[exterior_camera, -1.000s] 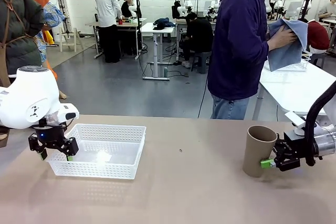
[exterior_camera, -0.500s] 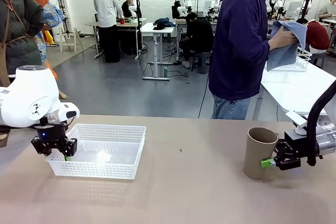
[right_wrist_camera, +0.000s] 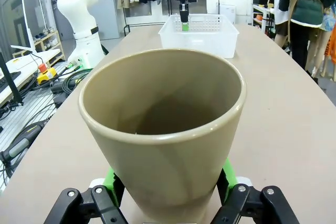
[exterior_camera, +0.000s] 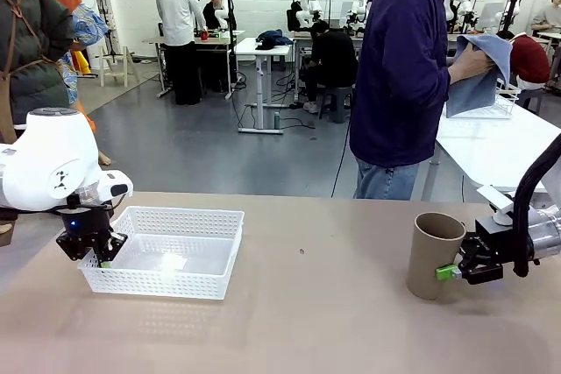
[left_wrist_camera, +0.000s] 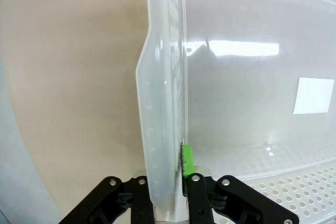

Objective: Clean and organize the cups into the basket.
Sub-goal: Pick up the Organizing basket and move it to the center of the table, then pick up the Reusable plastic cup from the right side of the table and place it inside the Organizing basket.

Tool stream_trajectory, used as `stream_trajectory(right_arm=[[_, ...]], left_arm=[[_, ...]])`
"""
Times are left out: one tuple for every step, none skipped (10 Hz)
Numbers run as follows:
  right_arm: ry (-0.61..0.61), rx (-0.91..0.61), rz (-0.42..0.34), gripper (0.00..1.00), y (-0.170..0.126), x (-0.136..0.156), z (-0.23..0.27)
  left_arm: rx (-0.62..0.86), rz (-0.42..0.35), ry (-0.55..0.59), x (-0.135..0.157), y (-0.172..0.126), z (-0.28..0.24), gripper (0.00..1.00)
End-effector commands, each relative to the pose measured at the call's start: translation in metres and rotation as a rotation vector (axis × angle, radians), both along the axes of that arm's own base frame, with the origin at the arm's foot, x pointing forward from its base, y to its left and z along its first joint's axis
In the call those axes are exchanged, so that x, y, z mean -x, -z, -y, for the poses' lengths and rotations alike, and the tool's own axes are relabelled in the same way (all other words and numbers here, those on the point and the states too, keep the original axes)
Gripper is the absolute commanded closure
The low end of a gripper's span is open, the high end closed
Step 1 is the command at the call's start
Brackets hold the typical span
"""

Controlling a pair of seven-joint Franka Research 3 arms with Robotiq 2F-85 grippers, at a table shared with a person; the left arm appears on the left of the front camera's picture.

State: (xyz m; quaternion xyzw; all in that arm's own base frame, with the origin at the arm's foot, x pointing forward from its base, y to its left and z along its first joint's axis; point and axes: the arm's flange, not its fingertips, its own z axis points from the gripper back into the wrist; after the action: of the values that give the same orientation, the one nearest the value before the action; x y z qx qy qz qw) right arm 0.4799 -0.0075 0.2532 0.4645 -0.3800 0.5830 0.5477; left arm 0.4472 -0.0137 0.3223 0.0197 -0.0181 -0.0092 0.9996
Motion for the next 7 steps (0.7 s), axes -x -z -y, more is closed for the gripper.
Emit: stream_trajectory(right_arm=[[-0.011, 0.015, 0.017, 1.00, 0.001, 0.000, 0.006], [-0.021, 0.050, 0.014, 1.00, -0.001, 0.001, 0.005], [-0.018, 0.080, 0.004, 0.74, -0.004, 0.004, 0.004], [0.011, 0.164, -0.002, 0.74, -0.012, 0.006, -0.001], [0.019, 0.158, -0.002, 0.74, -0.037, 0.017, -0.002], [0.047, 0.148, 0.037, 0.74, -0.070, 0.024, 0.002], [0.077, 0.132, 0.060, 0.74, -0.104, 0.030, 0.009]], left_arm=[[0.029, -0.017, 0.010, -0.003, -0.003, -0.001, 1.00], [0.032, -0.017, 0.009, -0.003, -0.004, -0.001, 1.00], [0.034, -0.018, 0.008, -0.003, -0.003, -0.001, 1.00], [0.002, 0.004, -0.005, -0.002, -0.002, 0.004, 1.00], [0.009, -0.018, -0.022, -0.002, -0.002, 0.015, 1.00], [0.027, -0.019, -0.043, -0.004, -0.003, 0.030, 1.00], [0.032, -0.022, -0.040, -0.008, -0.004, 0.048, 1.00]])
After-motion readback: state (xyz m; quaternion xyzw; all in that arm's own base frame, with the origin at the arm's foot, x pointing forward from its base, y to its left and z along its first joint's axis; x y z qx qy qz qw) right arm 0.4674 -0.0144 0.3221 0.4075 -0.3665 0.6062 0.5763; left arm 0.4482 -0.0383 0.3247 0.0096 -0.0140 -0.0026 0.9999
